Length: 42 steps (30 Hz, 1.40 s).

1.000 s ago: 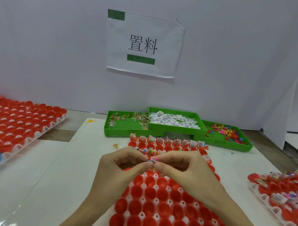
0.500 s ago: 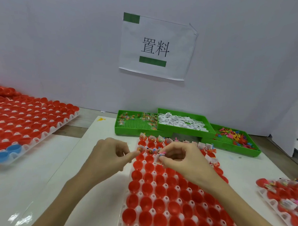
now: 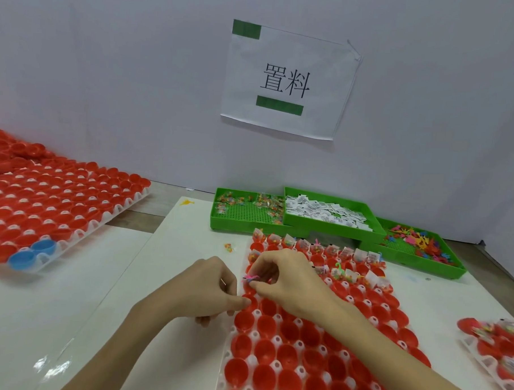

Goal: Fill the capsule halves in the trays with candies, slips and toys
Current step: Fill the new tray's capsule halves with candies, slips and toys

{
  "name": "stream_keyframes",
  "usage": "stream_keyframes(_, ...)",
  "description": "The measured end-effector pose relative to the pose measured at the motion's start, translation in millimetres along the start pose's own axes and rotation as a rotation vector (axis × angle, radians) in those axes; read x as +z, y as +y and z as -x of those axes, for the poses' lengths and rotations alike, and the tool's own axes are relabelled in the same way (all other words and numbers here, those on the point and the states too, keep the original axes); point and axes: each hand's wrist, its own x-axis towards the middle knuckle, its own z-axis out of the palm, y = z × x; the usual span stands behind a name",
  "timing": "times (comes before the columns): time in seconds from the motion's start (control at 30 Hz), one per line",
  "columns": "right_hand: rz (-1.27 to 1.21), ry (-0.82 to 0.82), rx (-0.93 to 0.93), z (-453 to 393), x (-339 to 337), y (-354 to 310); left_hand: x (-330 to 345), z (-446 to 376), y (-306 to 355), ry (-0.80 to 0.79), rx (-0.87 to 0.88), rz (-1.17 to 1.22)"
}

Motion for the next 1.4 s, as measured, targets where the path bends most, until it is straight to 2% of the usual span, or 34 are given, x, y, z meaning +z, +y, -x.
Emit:
stream_keyframes(0.37,0.178,-0.238,0.053,-20.5,-14.5,-12.5,6.0,-5.0,-4.2,0.009,-0.007,0.025)
stream_keyframes(0.6,0.407,-0.315,-0.105,-29.8,-17.2,-21.3,6.7,-4.6,-4.0,0.025,0.018,0.020)
stream_keyframes(0.77,0.366,-0.415,-0.104,-31.2,-23.7,-18.7,6.8,-4.8,-4.2,0.024,0.024,0.037)
stream_keyframes(1.03,0.301,-0.267,-0.105,-33.8,-20.3,-17.0,6.7,-5.4,-5.9,0.006,0.028,0.048)
stream_keyframes(1.17,0.272,-0.293,-0.101,-34.6,-23.2,-21.5,6.1,-5.8,-5.9,0.002,0.031,0.044)
stream_keyframes(1.3,0.377,-0.278,-0.165,-30.1,-17.3,-25.8,6.1,-5.5,-5.6,0.008,0.029,0.040)
stream_keyframes(1.4,0.365,-0.277,-0.190,-27.4,-19.7,-23.8,6.2,-4.8,-5.1,0.007,0.032,0.042)
